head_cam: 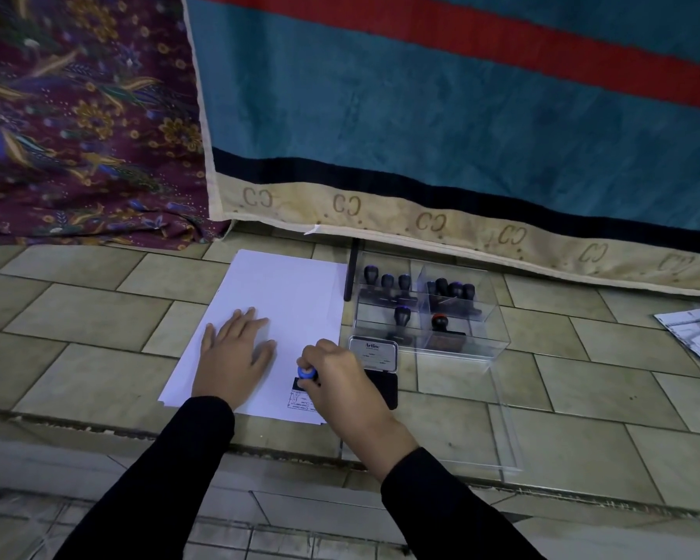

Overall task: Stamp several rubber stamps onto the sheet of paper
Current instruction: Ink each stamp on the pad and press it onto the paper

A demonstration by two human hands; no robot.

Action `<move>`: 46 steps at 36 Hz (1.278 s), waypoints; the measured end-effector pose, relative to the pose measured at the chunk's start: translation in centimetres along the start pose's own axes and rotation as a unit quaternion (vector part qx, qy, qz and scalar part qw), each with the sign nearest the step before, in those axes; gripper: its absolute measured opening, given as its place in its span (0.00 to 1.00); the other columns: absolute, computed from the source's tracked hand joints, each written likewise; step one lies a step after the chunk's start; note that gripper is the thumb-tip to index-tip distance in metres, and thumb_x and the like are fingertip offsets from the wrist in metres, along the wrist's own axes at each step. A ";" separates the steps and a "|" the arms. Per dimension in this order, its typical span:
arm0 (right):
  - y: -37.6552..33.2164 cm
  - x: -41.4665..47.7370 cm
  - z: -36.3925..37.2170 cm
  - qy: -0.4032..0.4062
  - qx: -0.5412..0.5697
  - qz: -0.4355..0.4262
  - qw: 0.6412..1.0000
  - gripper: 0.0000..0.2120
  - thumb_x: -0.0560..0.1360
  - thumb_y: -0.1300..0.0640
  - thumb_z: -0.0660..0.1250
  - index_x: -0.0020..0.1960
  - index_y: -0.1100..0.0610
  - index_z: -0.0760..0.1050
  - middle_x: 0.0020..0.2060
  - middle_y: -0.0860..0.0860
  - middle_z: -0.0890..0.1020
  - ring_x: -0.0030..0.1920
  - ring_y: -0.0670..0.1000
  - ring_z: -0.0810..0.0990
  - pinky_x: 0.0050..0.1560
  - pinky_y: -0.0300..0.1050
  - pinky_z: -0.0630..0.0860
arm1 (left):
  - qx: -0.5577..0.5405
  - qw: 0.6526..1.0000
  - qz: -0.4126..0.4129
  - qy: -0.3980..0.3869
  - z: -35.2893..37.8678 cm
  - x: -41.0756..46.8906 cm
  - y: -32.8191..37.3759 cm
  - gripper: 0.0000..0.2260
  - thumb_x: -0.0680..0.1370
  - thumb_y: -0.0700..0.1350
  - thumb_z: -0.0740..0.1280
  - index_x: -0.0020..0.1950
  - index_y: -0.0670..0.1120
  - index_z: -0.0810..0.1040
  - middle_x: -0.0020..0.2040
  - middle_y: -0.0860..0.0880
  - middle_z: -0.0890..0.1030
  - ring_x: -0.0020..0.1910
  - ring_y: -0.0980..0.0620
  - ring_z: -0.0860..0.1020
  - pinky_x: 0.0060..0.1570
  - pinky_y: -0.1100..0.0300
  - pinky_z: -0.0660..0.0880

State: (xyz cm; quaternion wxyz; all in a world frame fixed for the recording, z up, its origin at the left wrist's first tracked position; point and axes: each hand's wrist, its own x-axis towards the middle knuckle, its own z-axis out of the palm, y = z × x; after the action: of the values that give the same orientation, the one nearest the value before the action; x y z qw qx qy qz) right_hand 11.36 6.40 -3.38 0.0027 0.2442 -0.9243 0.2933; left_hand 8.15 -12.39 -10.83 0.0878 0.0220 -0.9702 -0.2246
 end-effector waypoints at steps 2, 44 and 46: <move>0.4 0.0 0.1 -0.002 0.011 0.009 1.000 0.03 0.73 0.66 0.65 0.47 0.62 0.75 0.46 0.56 0.77 0.43 0.55 0.78 0.44 0.51 0.77 | 0.001 1.000 -0.001 -0.004 -0.1 0.0 0.1 0.20 0.81 0.54 0.57 0.72 0.52 0.66 0.77 0.52 0.61 0.77 0.54 0.53 0.76 0.47 0.44; 16.9 1.4 -13.7 -0.047 -0.206 0.313 0.926 0.11 0.74 0.63 0.65 0.55 0.60 0.79 0.52 0.60 0.81 0.51 0.59 0.80 0.48 0.45 0.75 | 0.000 1.000 0.000 0.000 -0.5 -0.1 0.2 0.17 0.80 0.53 0.59 0.70 0.53 0.69 0.76 0.53 0.64 0.76 0.54 0.56 0.75 0.48 0.46; 16.2 1.9 -13.9 -0.052 -0.238 0.305 0.921 0.12 0.74 0.63 0.65 0.57 0.62 0.77 0.52 0.60 0.81 0.51 0.59 0.80 0.44 0.44 0.74 | 0.002 1.000 0.000 0.000 -0.5 -0.1 0.1 0.17 0.80 0.53 0.60 0.69 0.53 0.69 0.76 0.53 0.64 0.76 0.54 0.57 0.76 0.48 0.47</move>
State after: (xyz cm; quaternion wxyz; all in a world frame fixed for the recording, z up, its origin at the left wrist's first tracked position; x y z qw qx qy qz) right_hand 0.44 24.62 -0.38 -0.0766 -0.0421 -0.9954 0.0384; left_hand 8.32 -12.47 -10.39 0.0877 0.0223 -0.9707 -0.2225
